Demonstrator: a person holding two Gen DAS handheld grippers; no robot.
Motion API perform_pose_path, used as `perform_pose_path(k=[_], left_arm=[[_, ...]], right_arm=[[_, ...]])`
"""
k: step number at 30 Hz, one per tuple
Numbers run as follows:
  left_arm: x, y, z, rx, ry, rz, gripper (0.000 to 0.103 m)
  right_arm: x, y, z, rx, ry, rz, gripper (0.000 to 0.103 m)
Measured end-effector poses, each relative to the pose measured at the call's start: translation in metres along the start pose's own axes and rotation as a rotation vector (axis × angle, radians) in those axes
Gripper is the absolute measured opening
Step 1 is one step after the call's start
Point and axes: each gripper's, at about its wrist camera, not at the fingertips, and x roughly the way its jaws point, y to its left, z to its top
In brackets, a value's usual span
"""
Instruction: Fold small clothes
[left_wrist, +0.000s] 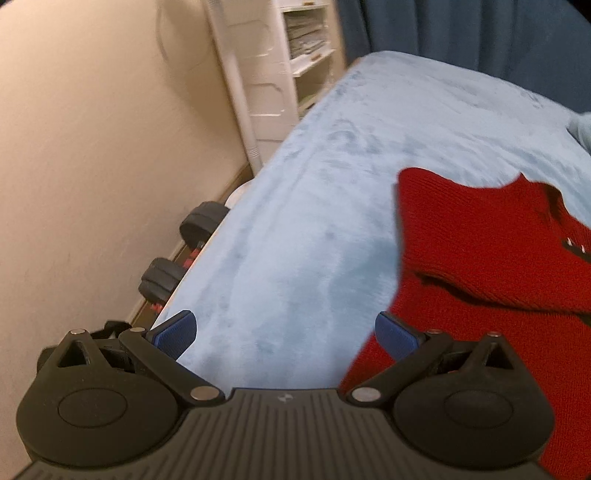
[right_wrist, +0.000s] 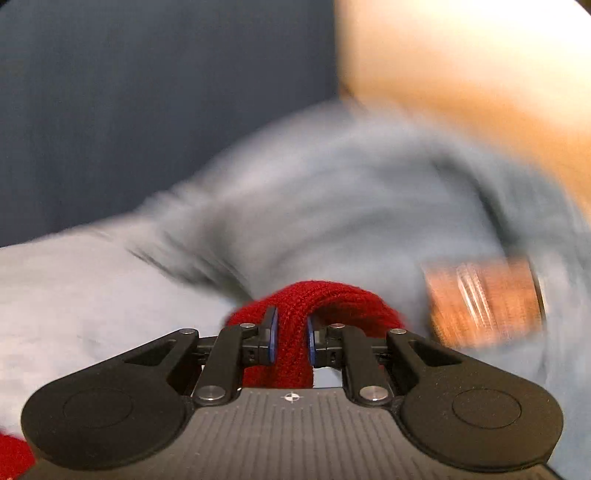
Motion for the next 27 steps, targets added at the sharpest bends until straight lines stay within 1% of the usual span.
perform_pose_path(k=[1,2,3,4,5,6,7,8,9,10,12,14,15,17,19,21,22,24,25,27], left_arm=[[0.001,0.005,-0.001,-0.012,0.002,-0.004,0.103],[0.001,0.009,-0.002,-0.021,0.004,-0.006,0.103],[0.002,0.013,-0.004,-0.029,0.008,-0.007,0.103],[0.003,0.016,-0.005,-0.035,0.012,-0.008,0.103],[0.003,0.019,-0.006,-0.04,0.017,-0.01,0.103],[0.004,0.023,-0.007,-0.044,0.022,-0.009,0.103],[0.005,0.028,-0.007,-0.047,0.026,-0.01,0.103],[0.005,0.032,-0.008,-0.048,0.026,-0.012,0.103],[0.005,0.037,-0.008,-0.048,0.022,-0.016,0.103],[0.006,0.041,-0.007,-0.047,0.017,-0.017,0.103],[0.01,0.046,-0.008,-0.046,0.01,-0.007,0.103],[0.017,0.045,-0.009,-0.056,0.024,-0.007,0.103],[0.02,0.043,-0.008,-0.067,0.036,-0.022,0.103],[0.022,0.037,-0.005,-0.087,0.032,-0.064,0.103],[0.023,0.023,0.005,-0.091,-0.012,-0.131,0.103],[0.025,0.002,0.025,-0.071,-0.071,-0.216,0.103],[0.028,-0.011,0.037,-0.048,-0.091,-0.263,0.103],[0.042,-0.042,0.063,0.017,-0.102,-0.341,0.103],[0.052,-0.058,0.076,0.049,-0.098,-0.358,0.103],[0.074,-0.091,0.097,0.106,-0.084,-0.348,0.103]], right_arm=[[-0.031,0.035,-0.001,-0.092,-0.089,0.104,0.017],[-0.06,0.064,-0.01,-0.161,-0.145,0.223,0.019],[-0.088,0.091,-0.024,-0.222,-0.168,0.383,0.027],[-0.113,0.117,-0.046,-0.297,-0.135,0.576,0.034],[-0.132,0.142,-0.072,-0.401,-0.052,0.73,0.061],[-0.146,0.159,-0.095,-0.494,0.01,0.786,0.073],[-0.16,0.172,-0.124,-0.595,0.054,0.795,0.072],[-0.169,0.176,-0.144,-0.655,0.081,0.794,0.069],[-0.172,0.17,-0.16,-0.673,0.116,0.796,0.069],[-0.17,0.161,-0.166,-0.654,0.155,0.794,0.069],[-0.158,0.138,-0.166,-0.586,0.234,0.736,0.069],[-0.138,0.112,-0.157,-0.5,0.3,0.644,0.069],[-0.13,0.101,-0.152,-0.459,0.313,0.599,0.069],[-0.115,0.083,-0.142,-0.411,0.328,0.535,0.069],[-0.116,0.072,-0.134,-0.364,0.318,0.489,0.069],[-0.124,0.059,-0.132,-0.256,0.293,0.494,0.069],[-0.127,0.055,-0.135,-0.194,0.291,0.493,0.069],[-0.119,0.06,-0.14,-0.12,0.292,0.469,0.069],[-0.115,0.063,-0.148,-0.106,0.299,0.444,0.069],[-0.102,0.071,-0.16,-0.104,0.327,0.412,0.069]])
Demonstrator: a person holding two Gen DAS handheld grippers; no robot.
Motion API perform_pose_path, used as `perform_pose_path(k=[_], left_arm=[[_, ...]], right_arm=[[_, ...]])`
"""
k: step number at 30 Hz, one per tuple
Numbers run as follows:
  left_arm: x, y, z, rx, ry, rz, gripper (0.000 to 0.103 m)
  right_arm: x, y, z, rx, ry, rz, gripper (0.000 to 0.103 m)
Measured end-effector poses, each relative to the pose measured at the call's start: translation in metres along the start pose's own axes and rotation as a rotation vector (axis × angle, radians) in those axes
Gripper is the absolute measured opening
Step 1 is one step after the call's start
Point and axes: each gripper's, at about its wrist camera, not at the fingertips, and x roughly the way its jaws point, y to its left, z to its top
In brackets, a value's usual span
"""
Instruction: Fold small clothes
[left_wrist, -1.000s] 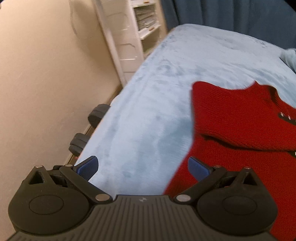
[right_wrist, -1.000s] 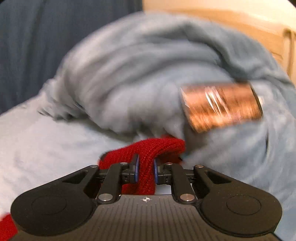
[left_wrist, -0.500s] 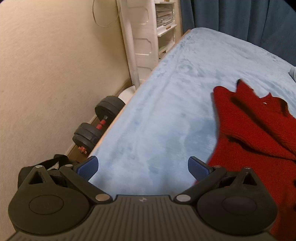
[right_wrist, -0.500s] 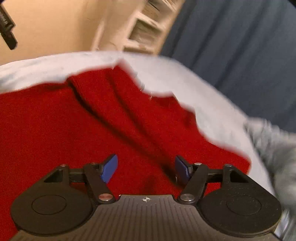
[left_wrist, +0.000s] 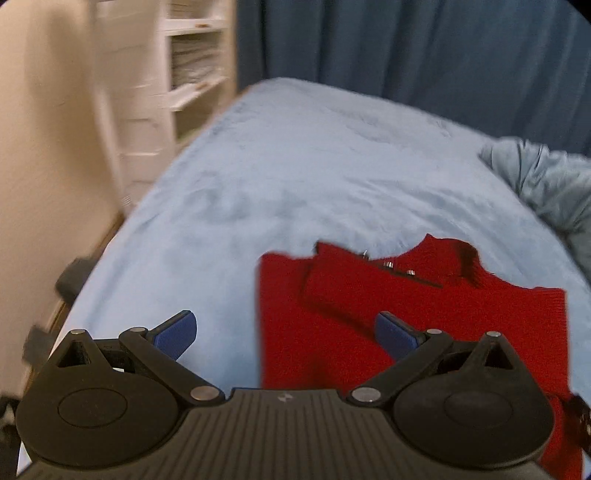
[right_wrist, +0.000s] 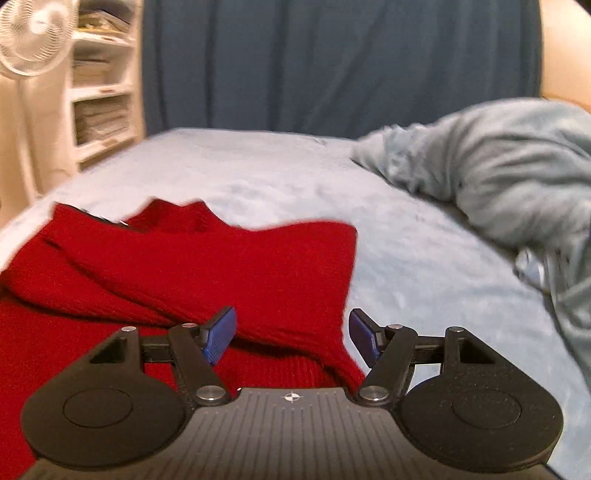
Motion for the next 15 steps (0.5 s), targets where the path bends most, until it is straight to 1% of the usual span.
perform_pose_path(k=[2,3,4,6,7,8,9,10,11,12,13,15], left_arm=[[0.029,-0.014,0.014,0.054,0.019,0.037,0.103],[0.047,-0.02,0.02,0.08,0.032,0.073,0.103],[0.06,-0.024,0.025,0.09,0.051,0.087,0.103],[0.08,-0.028,0.029,0.091,0.085,0.089,0.102],[0.087,-0.03,0.03,0.086,0.095,0.078,0.099],[0.09,-0.033,0.032,0.092,0.088,0.068,0.069],[0.092,-0.037,0.032,0.116,0.086,0.061,0.007],[0.094,-0.042,0.034,0.147,0.106,0.064,0.004],[0.091,-0.046,0.036,0.144,0.101,0.074,0.0],[0.078,-0.048,0.037,0.134,0.069,0.048,0.0],[0.066,-0.049,0.038,0.121,0.046,0.015,0.0],[0.037,-0.049,0.042,0.087,0.02,-0.045,0.0]], right_arm=[[0.004,-0.006,-0.005,0.008,0.017,0.005,0.069],[0.009,-0.008,-0.008,0.008,0.023,0.001,0.069],[0.014,-0.009,-0.012,-0.002,0.021,0.004,0.069],[0.017,-0.007,-0.018,-0.042,0.018,-0.008,0.069],[0.021,-0.007,-0.022,-0.065,0.025,-0.022,0.069],[0.025,-0.007,-0.026,-0.094,0.041,-0.044,0.069],[0.029,-0.006,-0.028,-0.118,0.053,-0.064,0.069],[0.031,-0.006,-0.029,-0.126,0.053,-0.07,0.07],[0.031,-0.009,-0.028,-0.112,0.047,-0.064,0.07],[0.031,-0.012,-0.026,-0.096,0.04,-0.069,0.07],[0.031,-0.016,-0.024,-0.08,0.028,-0.093,0.07],[0.03,-0.024,-0.021,-0.046,0.016,-0.111,0.071]])
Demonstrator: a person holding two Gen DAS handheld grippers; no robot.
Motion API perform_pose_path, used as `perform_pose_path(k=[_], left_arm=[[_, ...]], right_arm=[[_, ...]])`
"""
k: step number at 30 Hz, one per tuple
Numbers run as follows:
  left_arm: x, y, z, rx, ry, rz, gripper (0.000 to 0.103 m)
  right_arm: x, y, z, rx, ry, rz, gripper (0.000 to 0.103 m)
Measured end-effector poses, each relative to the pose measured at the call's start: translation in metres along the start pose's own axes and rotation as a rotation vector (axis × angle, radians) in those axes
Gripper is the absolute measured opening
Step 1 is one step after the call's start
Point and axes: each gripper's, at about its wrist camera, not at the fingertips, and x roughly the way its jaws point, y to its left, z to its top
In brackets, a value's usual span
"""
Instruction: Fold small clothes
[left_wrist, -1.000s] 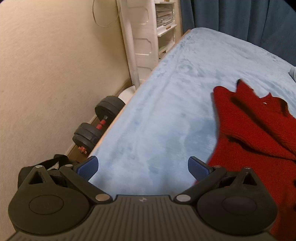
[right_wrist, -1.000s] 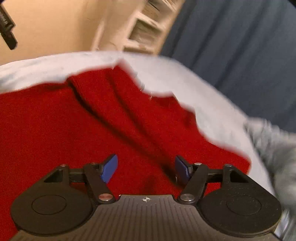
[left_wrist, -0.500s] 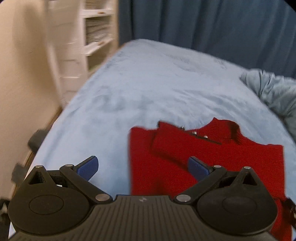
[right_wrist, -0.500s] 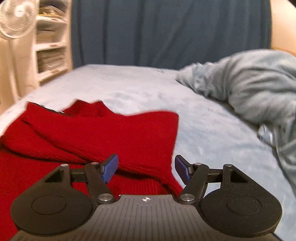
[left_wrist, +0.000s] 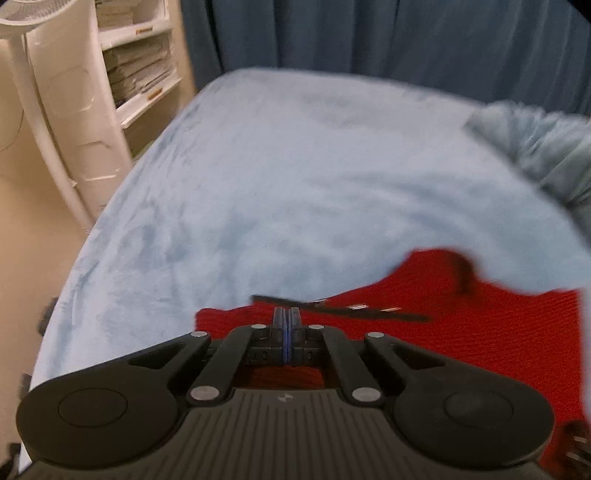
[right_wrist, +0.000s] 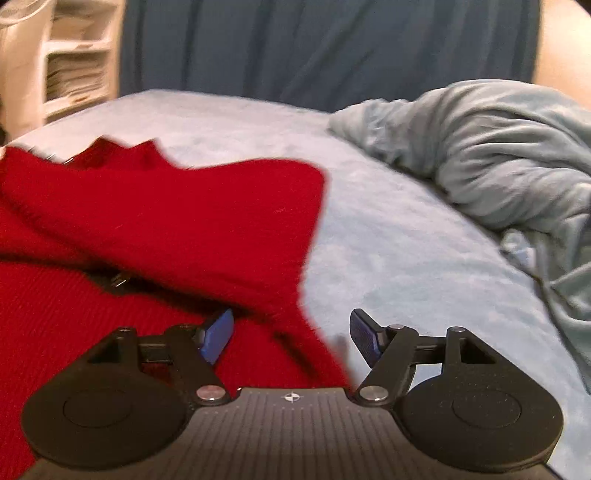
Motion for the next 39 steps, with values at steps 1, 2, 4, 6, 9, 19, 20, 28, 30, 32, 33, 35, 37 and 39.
perform_pose_path(k=[1,2,4,6,9,19,20,28,30,32,33,35,37,39], left_arm=[[-0.018,0.002,-0.001,-0.015,-0.019,-0.029,0.0],[-0.031,0.005,-0.003,-0.019,-0.033,-0.041,0.0],[-0.044,0.014,-0.011,-0.025,-0.036,-0.033,0.0],[-0.031,0.029,-0.021,-0.051,-0.02,0.005,0.0],[0.006,0.043,-0.026,-0.06,0.055,-0.022,0.016],[0.075,0.017,-0.022,0.037,0.124,0.066,0.09],[0.078,0.016,-0.021,0.045,0.135,0.073,0.088],[0.017,-0.001,-0.001,0.054,0.068,-0.026,0.0],[-0.005,-0.002,0.004,0.054,0.025,-0.05,0.0],[-0.004,0.0,0.009,0.043,0.016,-0.021,0.001],[0.001,0.002,0.009,0.047,0.026,-0.01,0.011],[0.021,0.006,0.008,0.057,0.073,0.014,0.042],[0.043,0.004,0.004,0.114,0.107,0.081,0.062],[0.063,0.001,-0.002,0.164,0.131,0.136,0.067]], right_arm=[[0.001,-0.004,0.001,0.022,0.007,0.007,0.071],[0.002,-0.007,0.002,0.039,0.017,0.011,0.071],[0.002,-0.004,0.001,0.035,0.018,0.0,0.071],[0.002,-0.001,-0.001,0.012,0.013,-0.014,0.071],[0.003,-0.001,-0.002,0.019,0.017,-0.017,0.071],[0.012,-0.004,-0.005,0.034,0.042,-0.005,0.071],[0.013,-0.004,-0.006,0.032,0.041,-0.005,0.071],[0.013,-0.004,-0.005,0.035,0.037,-0.005,0.071],[0.013,-0.003,-0.005,0.035,0.037,-0.006,0.071],[0.012,-0.003,-0.005,0.033,0.036,-0.008,0.071],[0.012,-0.002,-0.006,0.032,0.035,-0.01,0.071],[0.011,-0.002,-0.005,0.03,0.034,-0.011,0.071],[0.012,-0.002,-0.006,0.03,0.035,-0.011,0.071],[0.012,-0.002,-0.006,0.029,0.033,-0.01,0.071]])
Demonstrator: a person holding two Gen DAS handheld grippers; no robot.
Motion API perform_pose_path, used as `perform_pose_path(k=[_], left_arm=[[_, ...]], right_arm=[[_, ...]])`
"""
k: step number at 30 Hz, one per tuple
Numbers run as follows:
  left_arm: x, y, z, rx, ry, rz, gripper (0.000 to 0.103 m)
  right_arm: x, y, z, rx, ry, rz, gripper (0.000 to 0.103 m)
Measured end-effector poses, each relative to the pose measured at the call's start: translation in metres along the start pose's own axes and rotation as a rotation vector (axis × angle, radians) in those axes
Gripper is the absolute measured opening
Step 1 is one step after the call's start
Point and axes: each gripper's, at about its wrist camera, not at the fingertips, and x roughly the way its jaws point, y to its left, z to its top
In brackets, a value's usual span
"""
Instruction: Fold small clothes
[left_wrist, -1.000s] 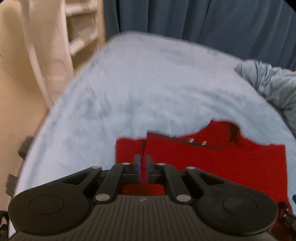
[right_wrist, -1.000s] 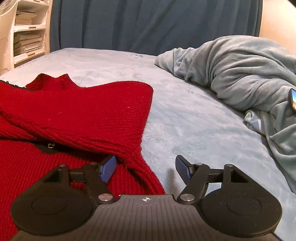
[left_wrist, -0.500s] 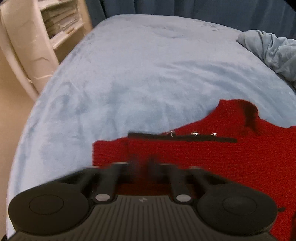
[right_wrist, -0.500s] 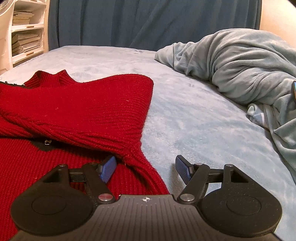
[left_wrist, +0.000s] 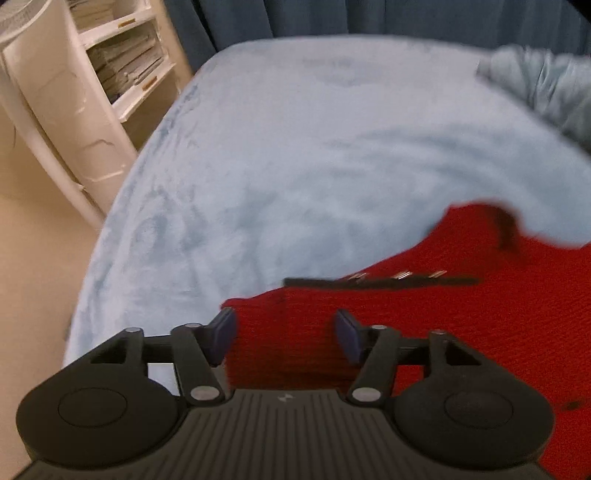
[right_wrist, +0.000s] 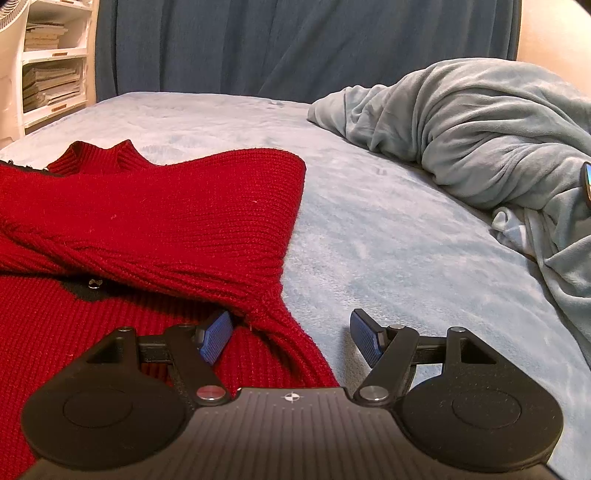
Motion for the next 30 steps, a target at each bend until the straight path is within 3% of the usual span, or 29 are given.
perform_pose_path(k=[3,4,5,6,9,14,17,19,20,21,23,30], left_arm=[[0.022,-0.003,-0.003,0.009,0.037,0.002,0.066],[0.024,-0.004,-0.004,0.008,0.031,-0.001,0.059],[0.023,-0.004,-0.004,0.003,0.026,-0.026,0.014],[0.02,-0.006,-0.003,-0.002,0.033,-0.072,0.0],[-0.01,-0.023,0.0,0.058,-0.023,-0.074,0.0],[-0.08,-0.016,0.006,-0.027,-0.094,-0.233,0.0],[-0.096,-0.007,0.007,-0.054,-0.14,-0.251,0.0],[-0.079,-0.001,0.01,-0.064,-0.098,-0.259,0.009],[-0.068,0.002,0.01,-0.082,-0.074,-0.254,0.023],[-0.055,0.005,0.01,-0.096,-0.056,-0.233,0.044],[-0.03,0.007,0.009,-0.093,-0.035,-0.169,0.059],[0.03,0.008,0.006,-0.073,0.005,-0.076,0.077]], right_arm=[[0.002,-0.001,-0.001,0.003,0.001,0.006,0.071],[0.002,-0.001,-0.001,0.006,0.002,0.009,0.071],[0.003,-0.002,-0.001,0.01,0.003,0.013,0.071],[0.003,-0.003,-0.001,0.014,0.004,0.016,0.071],[0.004,-0.003,0.0,0.019,0.005,0.02,0.071],[0.003,-0.003,0.0,0.022,0.003,0.019,0.071],[0.003,-0.002,-0.001,0.018,0.0,0.015,0.071],[0.003,-0.002,-0.001,0.019,-0.001,0.013,0.071],[0.003,-0.002,-0.001,0.019,-0.001,0.013,0.071],[0.003,-0.002,-0.001,0.019,-0.001,0.013,0.071],[0.003,-0.002,-0.001,0.019,-0.001,0.013,0.071],[0.005,-0.003,-0.001,0.029,0.005,0.023,0.071]])
